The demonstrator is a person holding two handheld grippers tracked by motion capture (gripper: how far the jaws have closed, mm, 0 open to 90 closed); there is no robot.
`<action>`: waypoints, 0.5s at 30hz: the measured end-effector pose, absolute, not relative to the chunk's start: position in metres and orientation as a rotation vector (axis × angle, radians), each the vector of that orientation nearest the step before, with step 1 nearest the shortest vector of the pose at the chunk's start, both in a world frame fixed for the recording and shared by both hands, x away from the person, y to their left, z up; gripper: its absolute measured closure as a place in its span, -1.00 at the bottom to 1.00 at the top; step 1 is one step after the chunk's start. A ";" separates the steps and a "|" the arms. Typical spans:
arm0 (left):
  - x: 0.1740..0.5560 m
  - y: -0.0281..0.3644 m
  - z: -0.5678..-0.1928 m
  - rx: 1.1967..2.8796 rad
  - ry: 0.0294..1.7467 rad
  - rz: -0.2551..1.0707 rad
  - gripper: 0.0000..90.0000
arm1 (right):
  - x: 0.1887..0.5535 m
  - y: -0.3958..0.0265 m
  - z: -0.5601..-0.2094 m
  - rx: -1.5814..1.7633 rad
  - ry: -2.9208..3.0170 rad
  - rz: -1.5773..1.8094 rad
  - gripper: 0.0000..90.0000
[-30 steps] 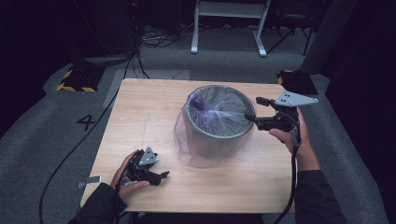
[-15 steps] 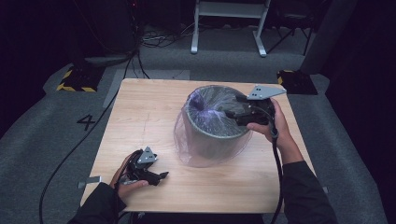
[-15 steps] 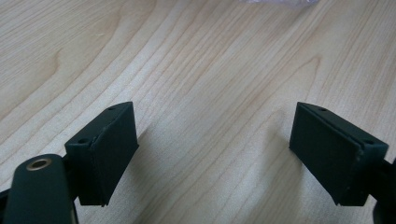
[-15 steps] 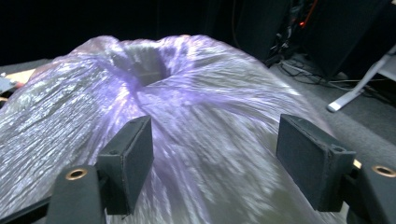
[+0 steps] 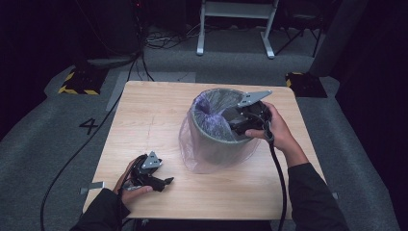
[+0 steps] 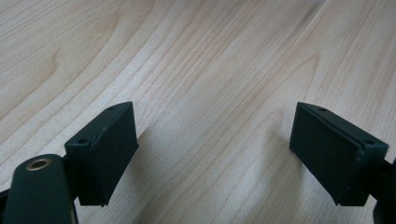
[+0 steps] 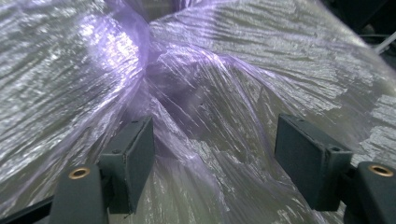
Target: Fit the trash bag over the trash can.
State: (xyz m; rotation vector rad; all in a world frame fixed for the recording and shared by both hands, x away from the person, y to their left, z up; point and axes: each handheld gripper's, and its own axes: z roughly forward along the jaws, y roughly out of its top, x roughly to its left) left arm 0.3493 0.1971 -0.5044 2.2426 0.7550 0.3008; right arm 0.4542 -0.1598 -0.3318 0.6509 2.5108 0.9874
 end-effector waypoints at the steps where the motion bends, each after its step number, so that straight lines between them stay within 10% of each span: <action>1: 0.349 0.197 -0.504 2.243 0.755 0.300 -0.67 | 0.455 -0.159 -0.332 0.654 2.519 0.969 -0.38; 15: 0.349 0.197 -0.504 2.244 0.752 0.300 -0.67 | 0.464 -0.148 -0.335 0.669 2.653 0.747 -0.43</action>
